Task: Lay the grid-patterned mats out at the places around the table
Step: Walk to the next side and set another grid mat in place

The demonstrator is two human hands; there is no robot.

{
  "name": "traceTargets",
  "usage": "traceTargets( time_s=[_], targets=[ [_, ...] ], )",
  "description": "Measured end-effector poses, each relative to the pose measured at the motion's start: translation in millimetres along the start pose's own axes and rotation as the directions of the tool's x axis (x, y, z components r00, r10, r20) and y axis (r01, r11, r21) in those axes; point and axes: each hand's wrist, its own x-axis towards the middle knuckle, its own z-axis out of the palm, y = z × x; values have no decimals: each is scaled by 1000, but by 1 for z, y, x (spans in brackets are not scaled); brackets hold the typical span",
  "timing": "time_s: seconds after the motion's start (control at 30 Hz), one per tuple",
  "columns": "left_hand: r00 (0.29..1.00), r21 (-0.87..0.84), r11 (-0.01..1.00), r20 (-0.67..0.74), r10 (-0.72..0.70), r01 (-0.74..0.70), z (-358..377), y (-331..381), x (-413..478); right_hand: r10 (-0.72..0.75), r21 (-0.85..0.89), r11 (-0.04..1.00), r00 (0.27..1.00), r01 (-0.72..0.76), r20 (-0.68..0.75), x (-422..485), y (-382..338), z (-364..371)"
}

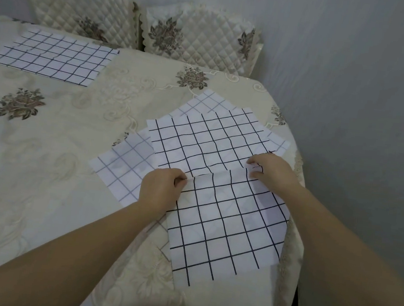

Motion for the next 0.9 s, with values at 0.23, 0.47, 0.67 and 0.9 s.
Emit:
traceTargets(
  time_s=[0.23, 0.47, 0.67, 0.9],
  targets=[
    [997, -79, 994, 33, 72, -69, -24, 12, 2, -90, -69, 993, 995, 92, 39, -2, -15, -5],
    [991, -58, 991, 65, 120, -116, -49, 19, 10, -14, 45, 999, 996, 18, -83, -14, -30, -28],
    [979, 26, 984, 108, 175, -179, -65, 39, 4, -77, 28, 996, 989, 81, -129, -32, -58, -50],
    [961, 28, 963, 81, 264, -267, -89, 76, -5, -239, -31, 971, 961, 237, -141, -55, -114, -70]
  ],
)
